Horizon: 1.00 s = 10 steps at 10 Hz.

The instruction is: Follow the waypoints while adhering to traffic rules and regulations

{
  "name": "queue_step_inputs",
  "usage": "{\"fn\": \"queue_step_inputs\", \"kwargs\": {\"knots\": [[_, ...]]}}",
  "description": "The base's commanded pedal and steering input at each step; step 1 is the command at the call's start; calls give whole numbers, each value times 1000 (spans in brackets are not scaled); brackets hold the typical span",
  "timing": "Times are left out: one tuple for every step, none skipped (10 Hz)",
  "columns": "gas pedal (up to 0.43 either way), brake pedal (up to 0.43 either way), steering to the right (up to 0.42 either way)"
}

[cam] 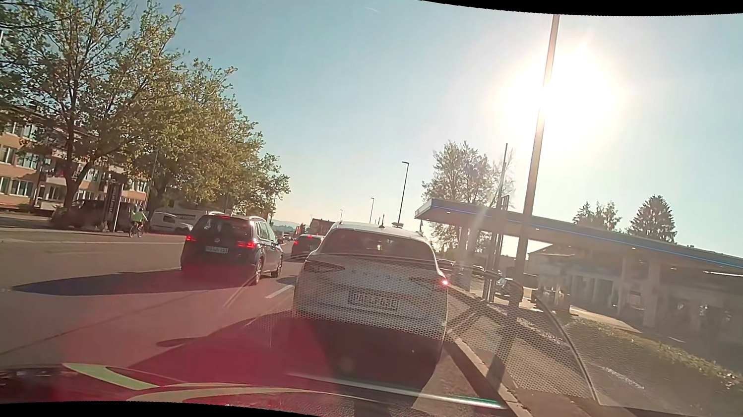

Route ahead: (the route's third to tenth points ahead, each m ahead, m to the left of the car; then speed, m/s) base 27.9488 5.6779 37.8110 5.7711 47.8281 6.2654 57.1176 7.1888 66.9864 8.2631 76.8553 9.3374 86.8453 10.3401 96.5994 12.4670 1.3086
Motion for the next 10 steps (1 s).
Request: {"fn": "queue_step_inputs", "kwargs": {"knots": [[0,61,-4],[0,61,-4],[0,61,-4],[0,61,-4],[0,61,-4],[0,61,-4],[0,55,-4],[0,43,-4],[0,30,-4],[0,30,-4]]}}
